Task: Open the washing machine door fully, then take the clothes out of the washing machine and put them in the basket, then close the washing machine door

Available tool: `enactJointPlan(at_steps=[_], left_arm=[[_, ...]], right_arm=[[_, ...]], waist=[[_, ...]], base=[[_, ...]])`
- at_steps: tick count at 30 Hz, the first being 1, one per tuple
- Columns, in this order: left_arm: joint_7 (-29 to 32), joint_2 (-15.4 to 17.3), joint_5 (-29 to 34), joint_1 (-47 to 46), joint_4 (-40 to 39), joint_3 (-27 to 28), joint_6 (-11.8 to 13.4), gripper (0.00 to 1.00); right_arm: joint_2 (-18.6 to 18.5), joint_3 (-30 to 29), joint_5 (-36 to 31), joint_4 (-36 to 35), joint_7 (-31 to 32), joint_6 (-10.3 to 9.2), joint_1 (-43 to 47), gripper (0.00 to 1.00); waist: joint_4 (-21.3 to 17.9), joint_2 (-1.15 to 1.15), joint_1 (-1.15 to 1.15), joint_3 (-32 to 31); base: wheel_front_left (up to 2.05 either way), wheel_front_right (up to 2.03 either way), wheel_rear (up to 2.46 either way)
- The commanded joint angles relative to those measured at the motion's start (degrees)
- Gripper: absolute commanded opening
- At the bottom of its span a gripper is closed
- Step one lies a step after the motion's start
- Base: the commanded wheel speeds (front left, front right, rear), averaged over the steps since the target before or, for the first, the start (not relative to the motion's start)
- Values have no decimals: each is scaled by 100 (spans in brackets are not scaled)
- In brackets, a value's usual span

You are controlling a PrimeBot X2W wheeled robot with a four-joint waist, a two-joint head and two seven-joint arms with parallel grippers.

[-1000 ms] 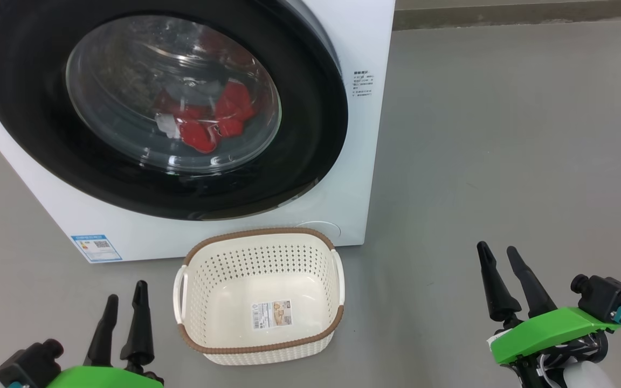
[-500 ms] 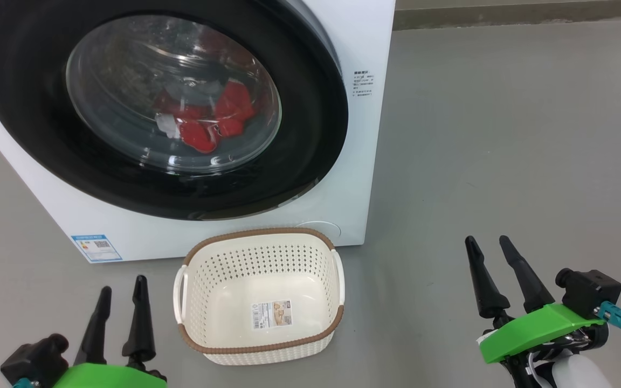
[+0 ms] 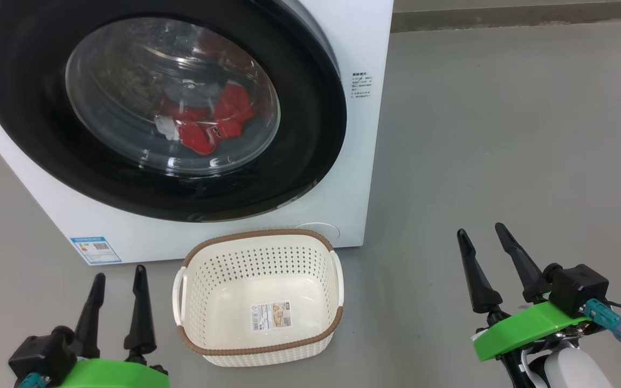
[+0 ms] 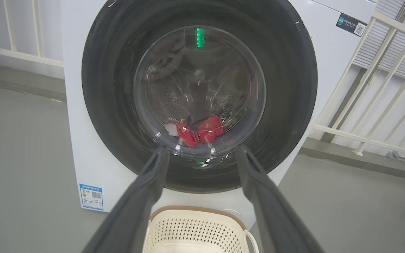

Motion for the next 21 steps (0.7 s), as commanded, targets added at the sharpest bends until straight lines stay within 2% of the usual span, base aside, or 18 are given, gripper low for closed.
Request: enactJointPlan(at_steps=[1, 13, 21], left_arm=[[-94, 119, 213, -259, -191, 171, 61, 100], [-298, 128, 952, -335, -254, 196, 122, 100], [-300, 128, 969, -333, -164, 208, 113, 100]], right_arm=[[-65, 182, -206, -172, -106, -4, -268, 100], [-79, 256, -957, -208, -308, -4, -381, 100], [-77, 220, -934, -181, -309, -4, -383, 100]], waist=[[-5, 0, 0, 1], [-10, 0, 0, 29], [-21, 0, 0, 16]], base=[[0, 0, 0], [0, 0, 0], [0, 0, 0]])
